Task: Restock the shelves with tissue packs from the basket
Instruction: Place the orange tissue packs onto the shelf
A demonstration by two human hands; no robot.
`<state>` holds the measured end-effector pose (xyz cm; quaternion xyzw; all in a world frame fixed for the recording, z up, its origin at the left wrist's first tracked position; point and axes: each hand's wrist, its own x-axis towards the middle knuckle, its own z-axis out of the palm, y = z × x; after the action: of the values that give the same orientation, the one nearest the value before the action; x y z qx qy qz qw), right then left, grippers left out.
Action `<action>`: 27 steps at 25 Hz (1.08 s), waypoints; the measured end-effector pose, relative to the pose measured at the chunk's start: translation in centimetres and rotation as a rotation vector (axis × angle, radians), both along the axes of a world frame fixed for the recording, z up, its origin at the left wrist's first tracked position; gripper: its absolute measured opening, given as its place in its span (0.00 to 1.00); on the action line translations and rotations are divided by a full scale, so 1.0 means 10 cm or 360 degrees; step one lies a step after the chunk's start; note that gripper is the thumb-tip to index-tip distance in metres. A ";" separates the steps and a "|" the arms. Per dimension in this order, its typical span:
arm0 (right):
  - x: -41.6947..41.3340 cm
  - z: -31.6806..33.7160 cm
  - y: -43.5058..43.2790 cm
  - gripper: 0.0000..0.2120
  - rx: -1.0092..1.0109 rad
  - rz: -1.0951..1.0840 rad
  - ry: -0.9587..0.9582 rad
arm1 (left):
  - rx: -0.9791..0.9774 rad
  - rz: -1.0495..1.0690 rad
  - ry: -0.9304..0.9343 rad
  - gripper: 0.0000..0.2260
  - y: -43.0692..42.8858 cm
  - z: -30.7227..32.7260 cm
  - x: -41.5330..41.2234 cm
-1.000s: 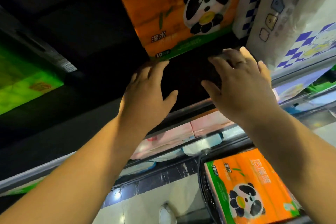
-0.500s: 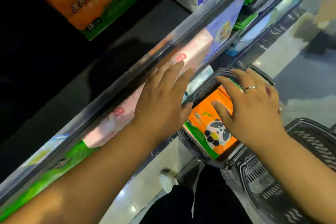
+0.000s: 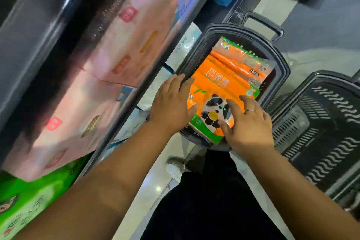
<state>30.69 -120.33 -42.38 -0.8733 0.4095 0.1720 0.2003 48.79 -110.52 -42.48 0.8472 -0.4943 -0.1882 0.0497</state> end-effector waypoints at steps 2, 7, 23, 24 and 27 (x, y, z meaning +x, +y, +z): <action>0.01 -0.30 -0.05 0.31 0.0056 -0.0033 0.0045 | 0.0098 0.0020 0.0057 0.34 -0.12 -0.34 0.04; 0.03 -1.10 -0.17 0.35 0.0210 -0.0127 0.0234 | 0.0289 0.0022 0.0148 0.35 -0.35 -1.15 0.18; 0.05 -1.86 0.07 0.60 0.0679 -0.1561 -0.0219 | 0.0476 0.0598 0.0658 0.49 -0.50 -1.95 0.27; 0.06 -1.86 0.06 0.60 0.0738 -0.1631 -0.0227 | 0.0487 0.0610 0.0670 0.48 -0.51 -1.96 0.28; 0.08 -1.90 0.05 0.62 0.0854 -0.1724 -0.0328 | 0.0469 0.0614 0.0673 0.43 -0.52 -1.95 0.27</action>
<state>31.45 -119.83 -61.34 -0.4723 0.7162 0.0576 0.5106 51.45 -115.75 -61.97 0.8655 -0.2709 -0.4165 0.0629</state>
